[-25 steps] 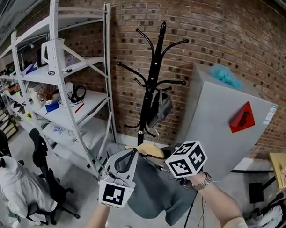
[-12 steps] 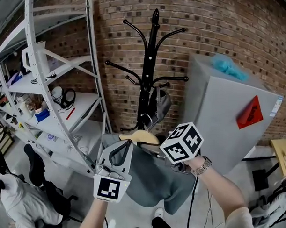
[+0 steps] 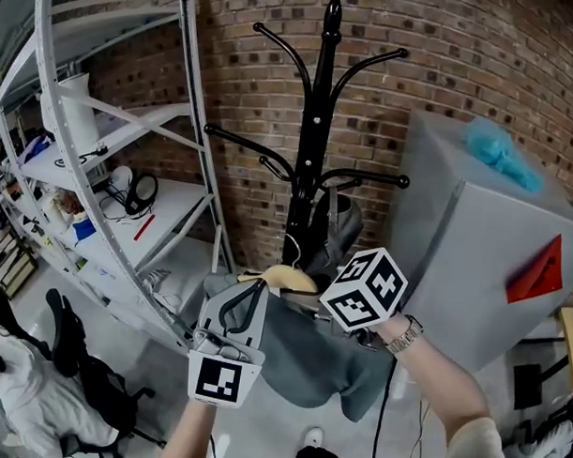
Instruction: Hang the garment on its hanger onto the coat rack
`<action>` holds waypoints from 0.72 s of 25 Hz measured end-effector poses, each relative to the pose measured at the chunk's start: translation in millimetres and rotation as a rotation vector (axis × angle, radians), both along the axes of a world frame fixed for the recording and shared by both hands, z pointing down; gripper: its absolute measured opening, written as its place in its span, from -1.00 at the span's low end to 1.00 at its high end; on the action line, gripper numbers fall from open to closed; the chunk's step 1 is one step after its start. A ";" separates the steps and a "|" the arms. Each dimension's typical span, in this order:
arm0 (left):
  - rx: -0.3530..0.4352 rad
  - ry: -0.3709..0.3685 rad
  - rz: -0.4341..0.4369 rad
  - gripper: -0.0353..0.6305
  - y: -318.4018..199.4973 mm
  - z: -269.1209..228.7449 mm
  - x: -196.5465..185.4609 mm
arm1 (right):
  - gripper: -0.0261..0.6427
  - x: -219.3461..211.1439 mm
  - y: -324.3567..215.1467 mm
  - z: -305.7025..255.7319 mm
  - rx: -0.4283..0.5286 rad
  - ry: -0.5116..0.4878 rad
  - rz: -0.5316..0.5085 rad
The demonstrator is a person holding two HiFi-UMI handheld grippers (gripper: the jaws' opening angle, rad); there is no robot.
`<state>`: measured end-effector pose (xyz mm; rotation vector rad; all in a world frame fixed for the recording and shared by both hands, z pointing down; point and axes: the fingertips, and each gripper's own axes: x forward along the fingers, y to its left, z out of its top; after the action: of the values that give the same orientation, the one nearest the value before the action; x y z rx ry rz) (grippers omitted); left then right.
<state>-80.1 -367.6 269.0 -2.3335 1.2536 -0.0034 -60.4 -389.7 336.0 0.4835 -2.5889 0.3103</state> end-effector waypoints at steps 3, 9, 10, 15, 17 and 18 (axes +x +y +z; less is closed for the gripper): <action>-0.011 0.017 -0.024 -0.89 -21.9 4.3 5.3 | -0.84 4.6 -20.2 4.0 0.003 0.011 -0.030; -0.011 0.007 -0.084 -0.89 -51.6 8.7 14.3 | -0.84 15.5 -52.4 19.4 -0.022 0.008 -0.071; -0.012 0.012 -0.092 -0.89 -55.2 8.2 15.2 | -0.84 17.7 -56.7 21.2 -0.023 0.008 -0.072; -0.004 0.013 -0.128 -0.89 -65.5 5.7 22.3 | -0.84 19.7 -71.9 26.6 -0.032 0.005 -0.092; -0.002 0.005 -0.141 -0.89 -69.3 7.0 23.3 | -0.84 18.2 -77.0 31.0 -0.041 0.002 -0.102; -0.003 0.003 -0.147 -0.89 -71.7 8.5 23.3 | -0.84 18.1 -80.1 33.5 -0.046 -0.002 -0.105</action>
<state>-56.7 -439.3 277.5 -2.2391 1.4244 -0.0511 -42.3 -469.7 369.5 0.3301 -2.5922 0.3339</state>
